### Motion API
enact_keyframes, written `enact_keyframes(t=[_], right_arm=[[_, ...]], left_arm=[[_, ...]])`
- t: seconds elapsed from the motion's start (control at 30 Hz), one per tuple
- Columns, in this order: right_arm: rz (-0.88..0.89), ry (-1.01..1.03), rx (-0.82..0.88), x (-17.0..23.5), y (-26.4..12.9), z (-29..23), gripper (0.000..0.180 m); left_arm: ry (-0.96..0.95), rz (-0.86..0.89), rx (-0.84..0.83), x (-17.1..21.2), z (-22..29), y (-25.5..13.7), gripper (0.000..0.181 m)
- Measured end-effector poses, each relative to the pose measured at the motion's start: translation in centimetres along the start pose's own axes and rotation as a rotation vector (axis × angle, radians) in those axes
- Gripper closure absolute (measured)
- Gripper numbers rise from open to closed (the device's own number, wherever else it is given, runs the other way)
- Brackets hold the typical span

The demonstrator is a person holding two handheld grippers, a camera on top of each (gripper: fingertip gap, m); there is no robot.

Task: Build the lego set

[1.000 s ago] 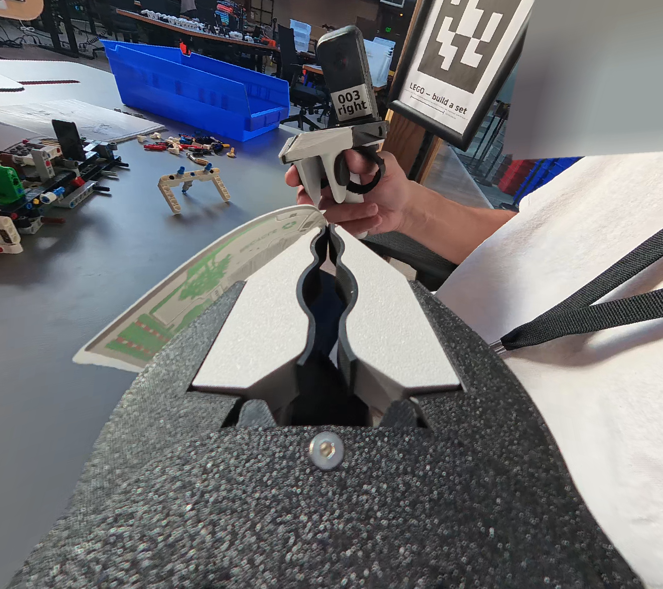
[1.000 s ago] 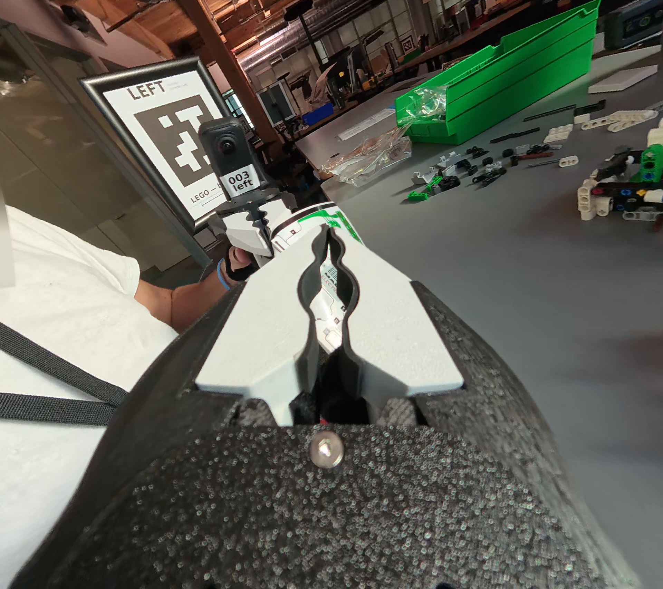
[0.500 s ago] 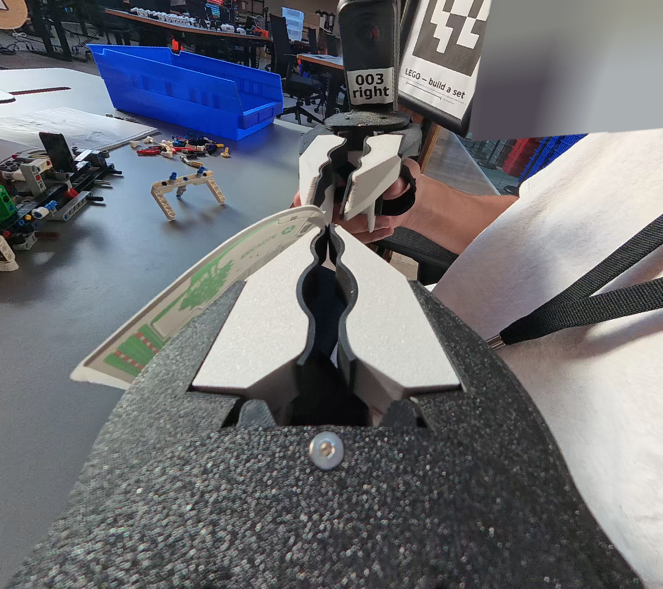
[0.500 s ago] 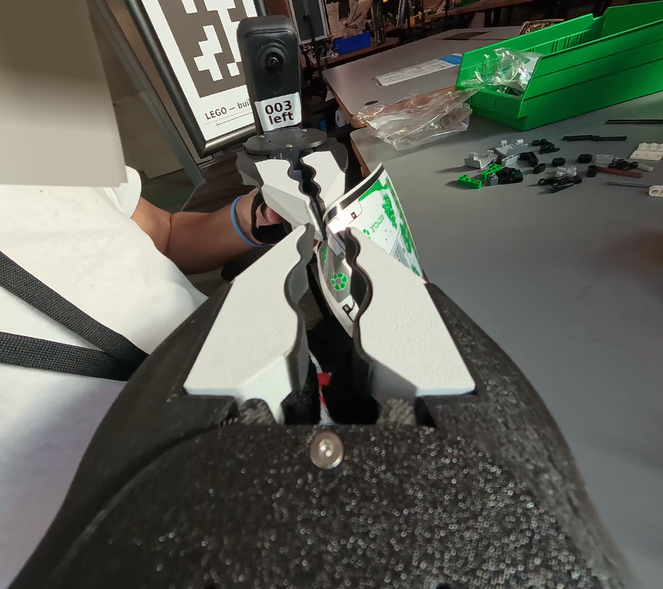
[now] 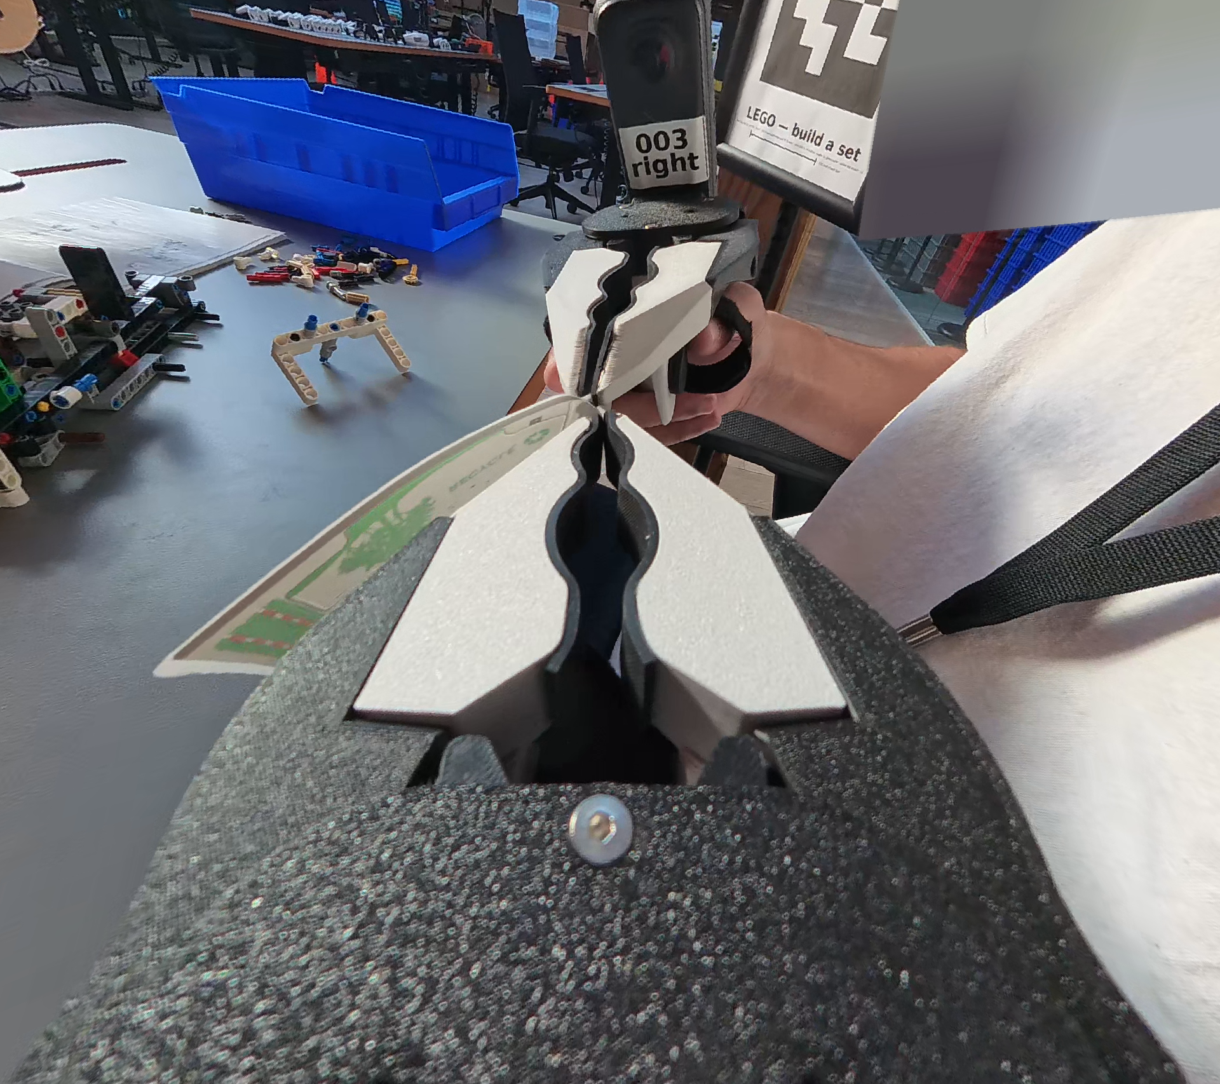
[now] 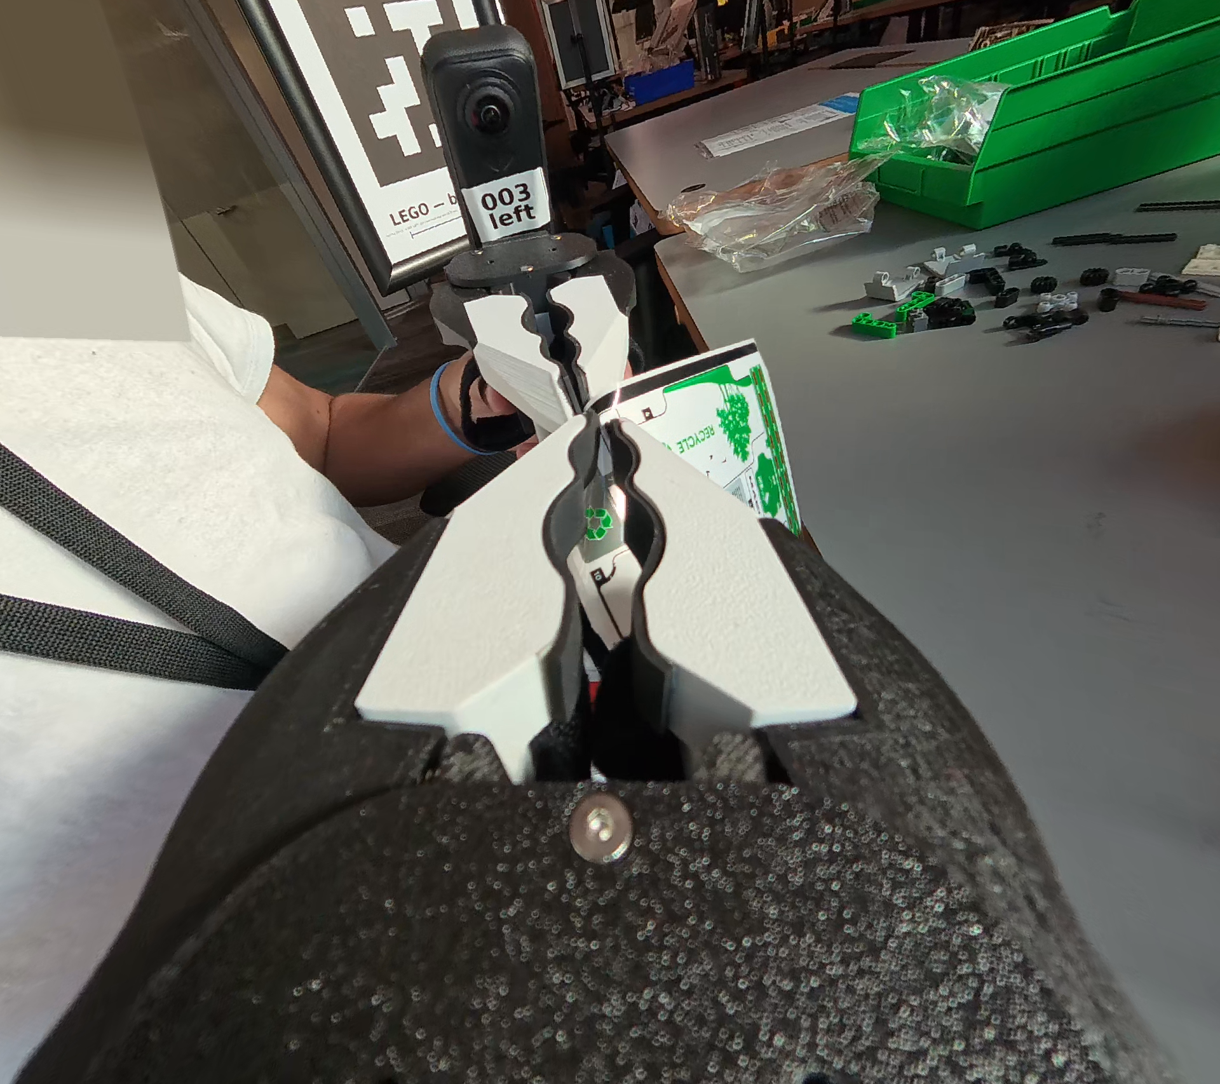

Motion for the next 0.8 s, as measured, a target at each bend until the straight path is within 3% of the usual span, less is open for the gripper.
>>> enact_keyframes(t=[0.43,0.8], right_arm=[[0.087,0.152,-0.083,-0.3,-0.6,0.6,0.18],[0.314,0.291,0.072,-1.8,-4.7,5.6,0.18]], left_arm=[[0.008,-0.002,0.008,0.0,0.3,-0.2,0.181],[-0.15,-0.058,-0.002,-0.5,-2.0,-1.9,0.181]])
Point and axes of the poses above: each gripper's, where its closed fingertips meet, y out along the fingers, x out of its underside, z = x × y across the jaws, the point moved 3 cm from there along -y, back along the fingers, and after that the axes turned 5 degrees about -z, right-handed, at the moved point
